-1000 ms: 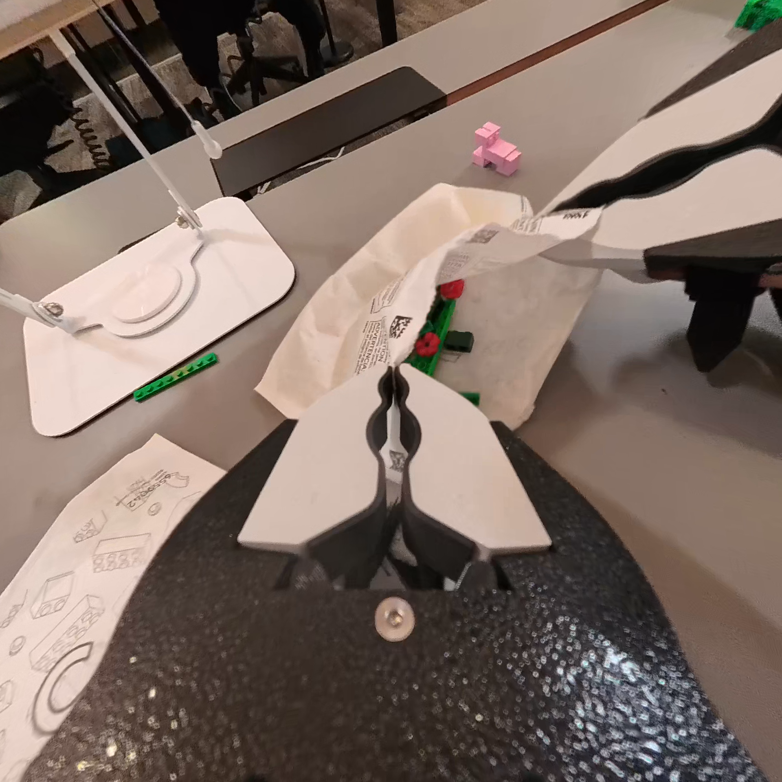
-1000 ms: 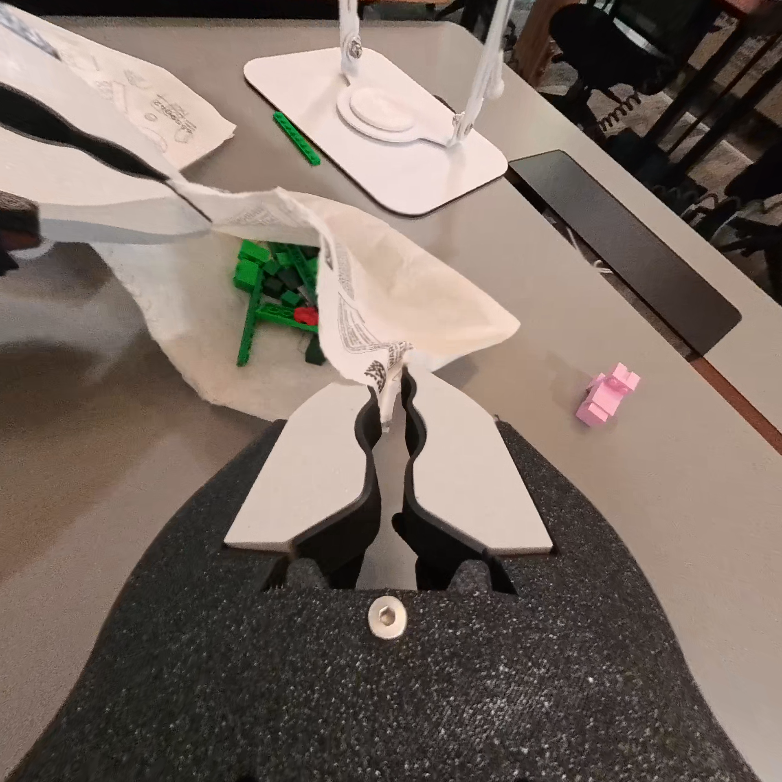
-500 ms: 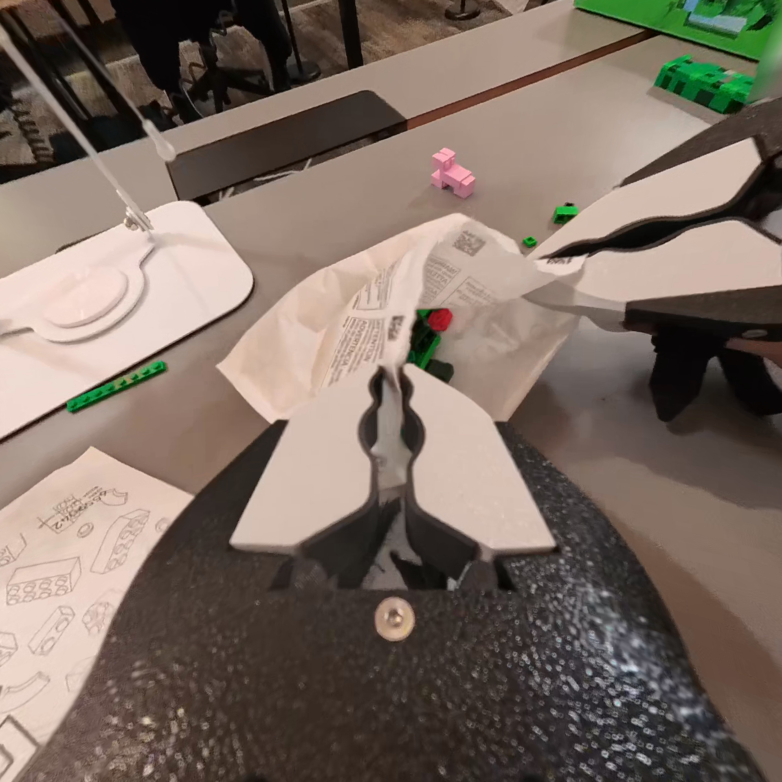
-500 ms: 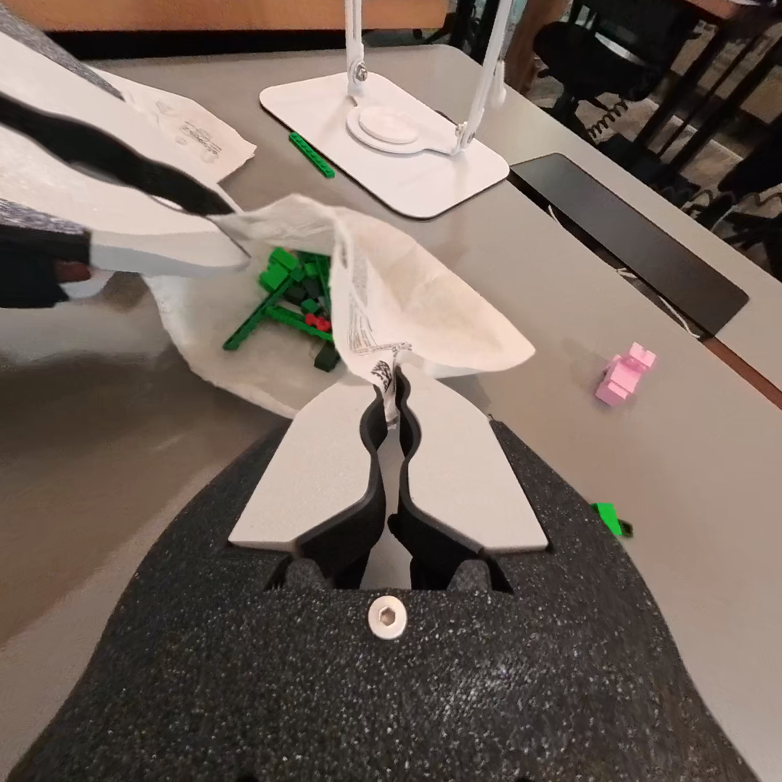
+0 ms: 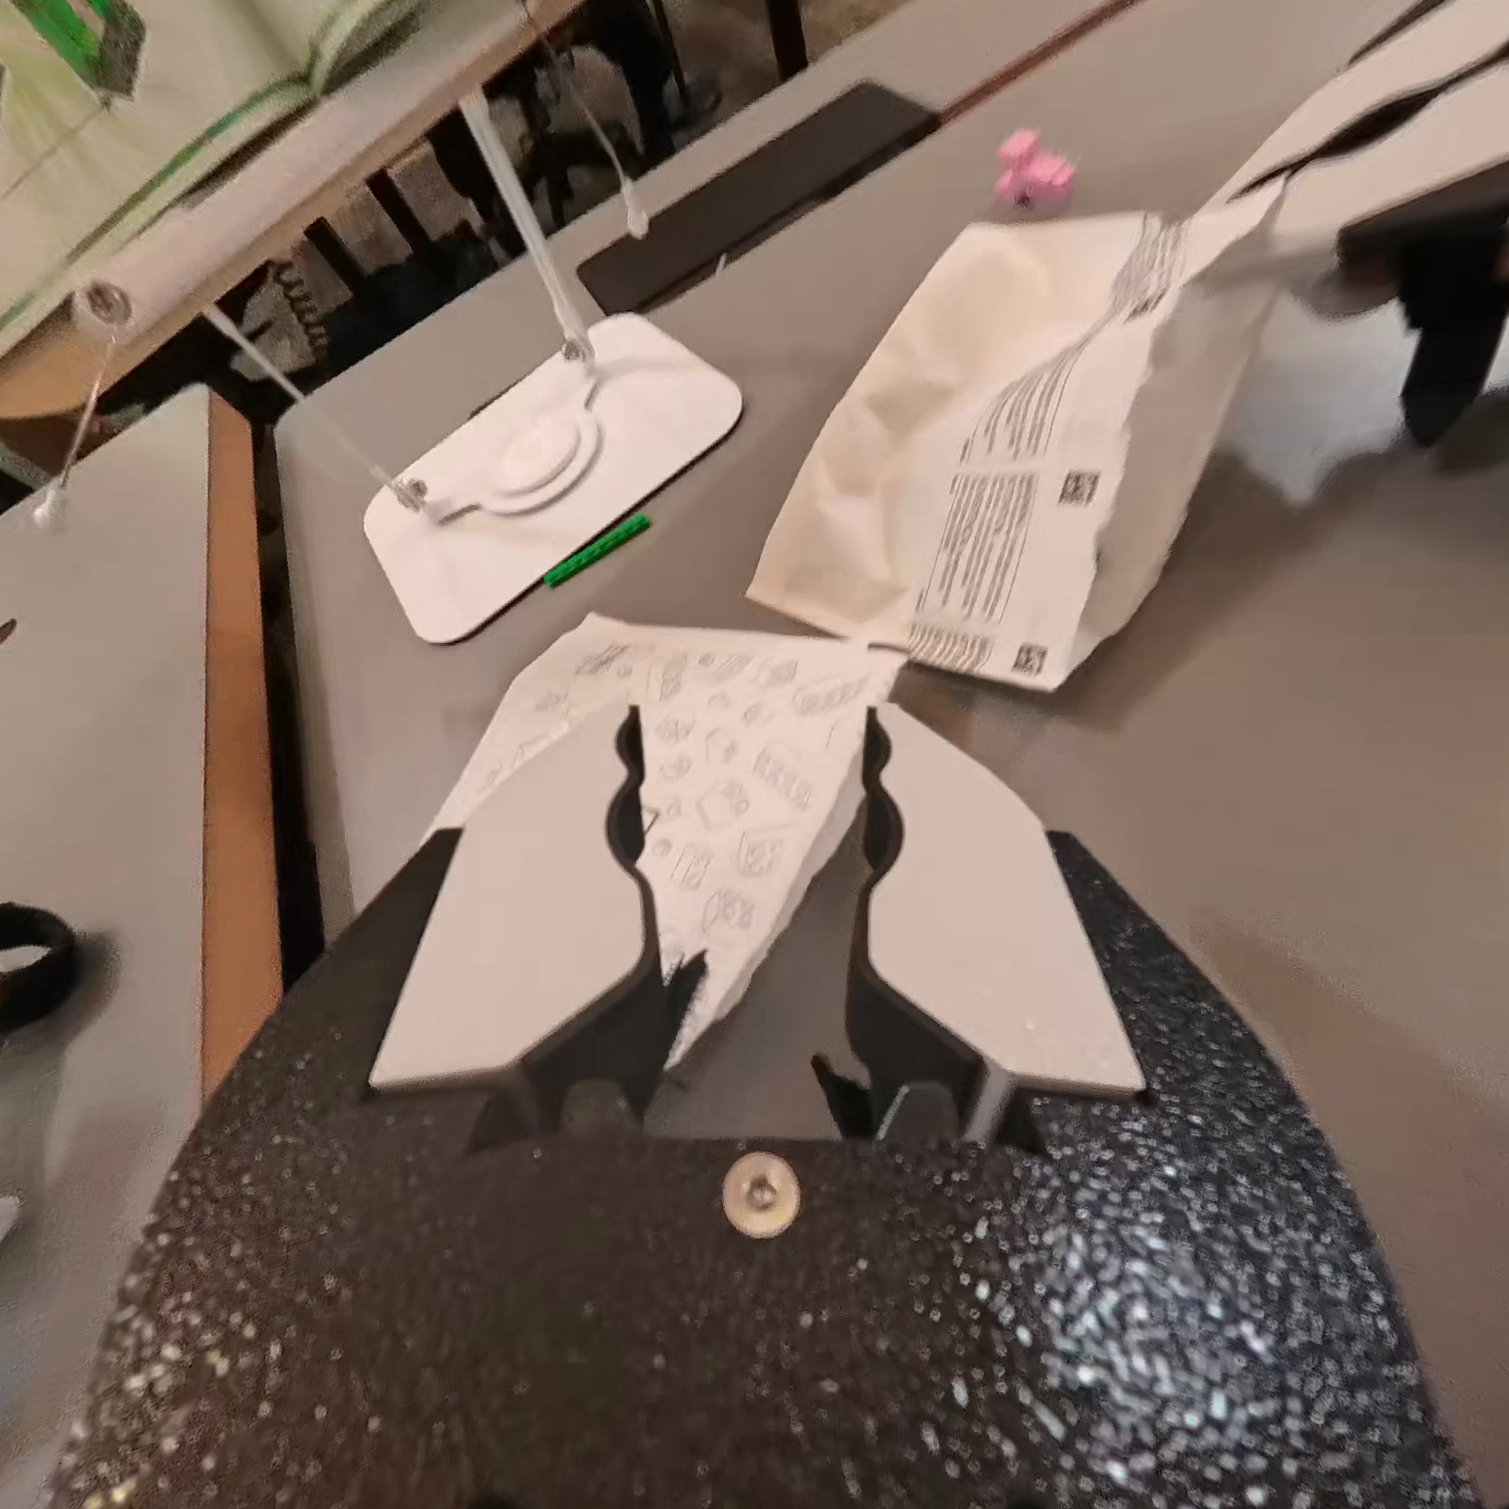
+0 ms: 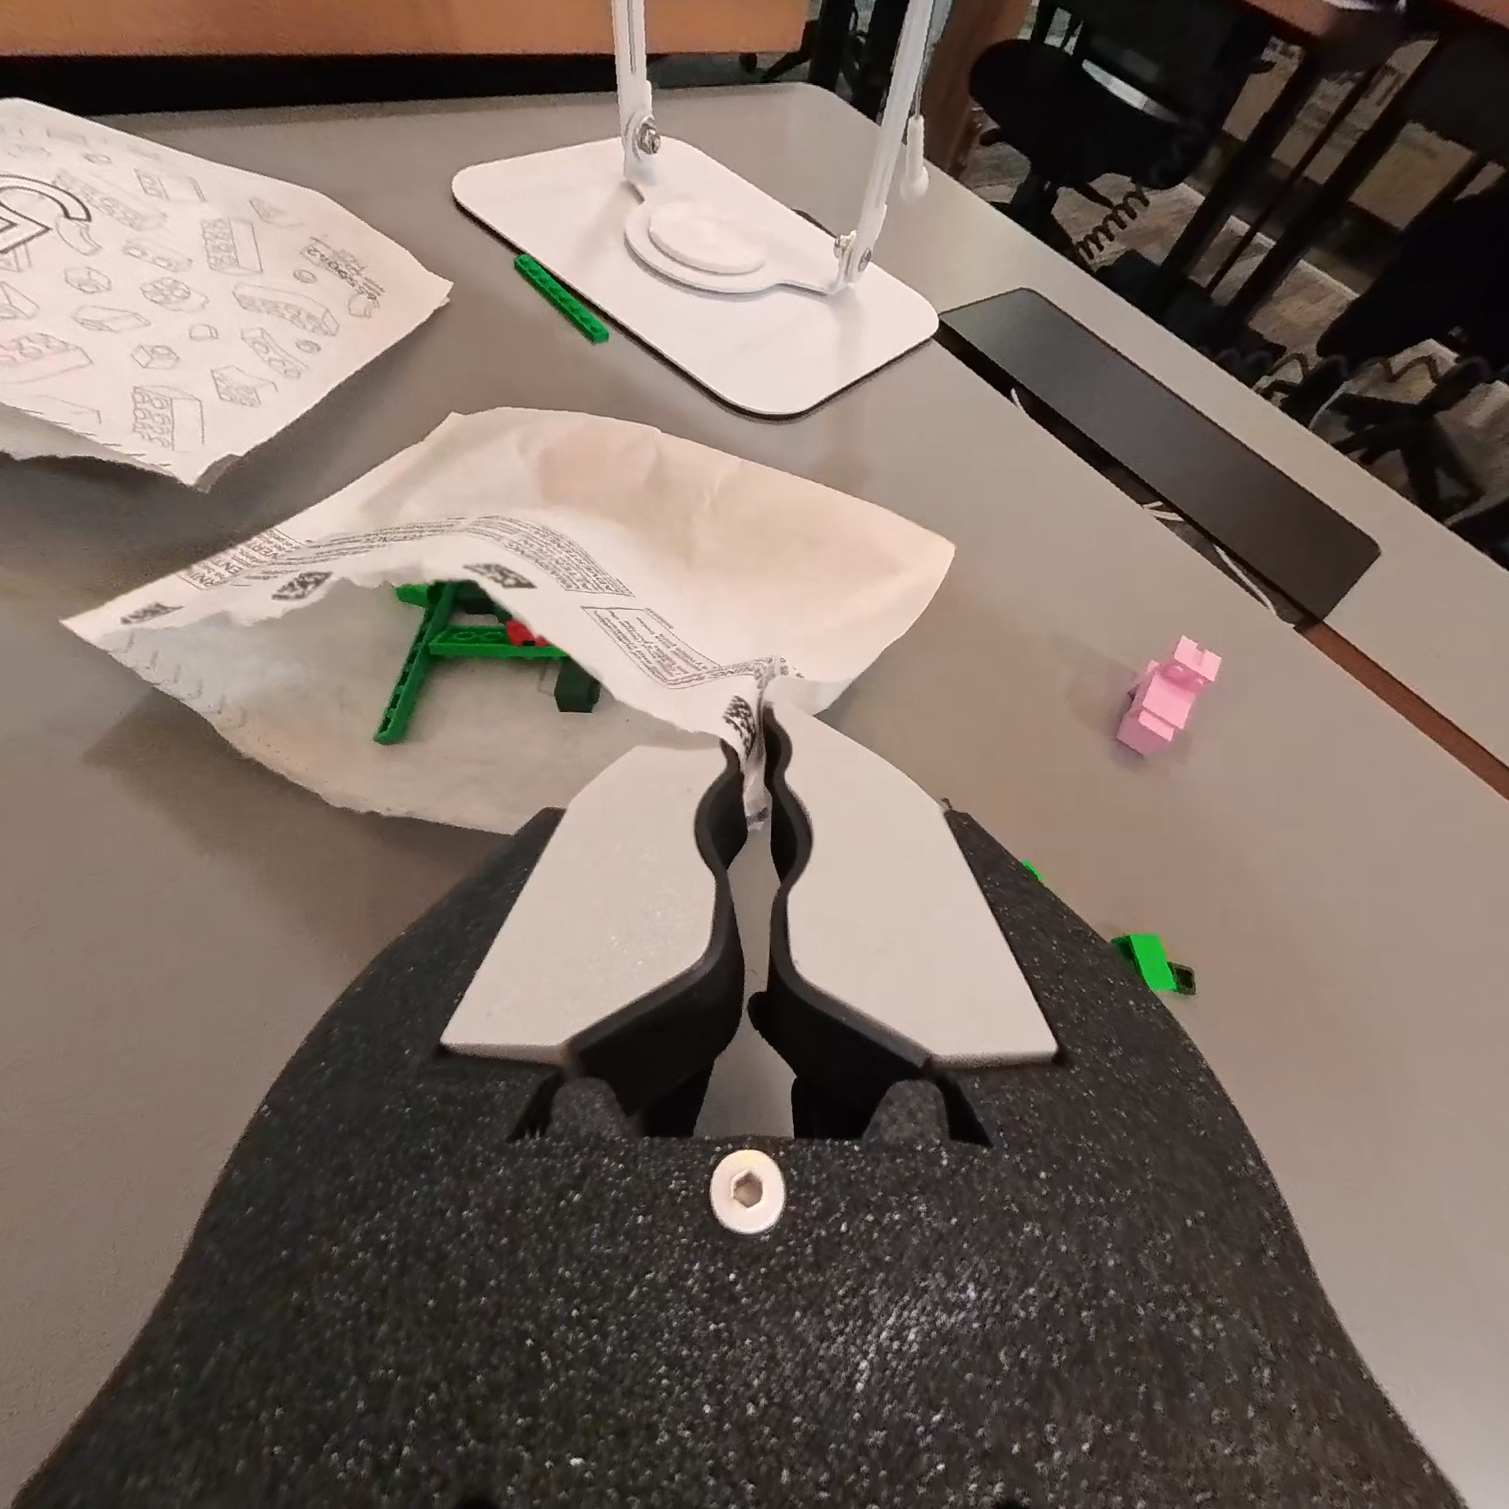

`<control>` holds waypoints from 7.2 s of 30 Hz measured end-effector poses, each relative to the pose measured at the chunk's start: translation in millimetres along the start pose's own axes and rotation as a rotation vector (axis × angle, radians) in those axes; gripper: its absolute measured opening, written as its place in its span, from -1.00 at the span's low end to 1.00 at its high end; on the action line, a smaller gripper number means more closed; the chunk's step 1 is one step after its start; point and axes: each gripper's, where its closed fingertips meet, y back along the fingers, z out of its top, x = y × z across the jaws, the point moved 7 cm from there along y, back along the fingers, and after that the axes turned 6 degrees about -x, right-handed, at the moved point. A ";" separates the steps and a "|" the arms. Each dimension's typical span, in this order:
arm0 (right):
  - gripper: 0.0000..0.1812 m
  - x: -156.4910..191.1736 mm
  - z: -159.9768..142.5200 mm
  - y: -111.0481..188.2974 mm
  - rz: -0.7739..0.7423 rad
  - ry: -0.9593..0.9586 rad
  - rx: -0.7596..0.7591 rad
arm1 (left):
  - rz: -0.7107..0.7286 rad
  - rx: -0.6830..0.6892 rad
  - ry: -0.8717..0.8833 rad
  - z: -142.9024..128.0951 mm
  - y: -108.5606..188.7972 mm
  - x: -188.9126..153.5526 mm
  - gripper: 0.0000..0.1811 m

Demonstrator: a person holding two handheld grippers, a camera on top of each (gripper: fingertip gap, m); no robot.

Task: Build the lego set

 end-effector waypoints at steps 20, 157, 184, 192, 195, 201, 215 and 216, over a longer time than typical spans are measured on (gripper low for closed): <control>-1.00 2.7 -2.2 10.4 -0.060 0.091 -0.041 | 0.008 0.121 -0.171 -4.5 -106.9 -93.8 -0.98; -1.00 40.5 15.1 25.9 -0.187 0.743 -0.576 | 0.305 -0.387 -0.500 12.8 -99.2 -72.6 -1.00; -1.00 -41.5 56.6 27.4 -0.375 0.320 -0.275 | 0.072 -0.351 -0.216 63.1 -136.0 -61.7 -0.97; -1.00 -97.2 74.0 44.5 -0.300 -0.012 -0.019 | -0.070 -0.145 -0.081 119.0 -161.8 -52.7 -0.98; -1.00 -110.2 84.8 47.6 -0.269 -0.094 0.064 | -0.175 -0.091 0.028 142.3 -164.1 -43.0 -0.90; -1.00 -143.5 100.9 48.9 -0.328 -0.121 0.071 | -0.340 -0.107 0.101 170.3 -151.4 -26.2 -0.32; -1.00 -277.9 -14.1 87.8 -0.689 -0.228 0.318 | -0.138 0.030 -0.100 11.2 -12.8 23.6 -0.19; -1.00 -281.0 -20.7 87.1 -0.690 -0.235 0.343 | -0.137 0.055 -0.117 -2.0 -5.8 23.7 -0.21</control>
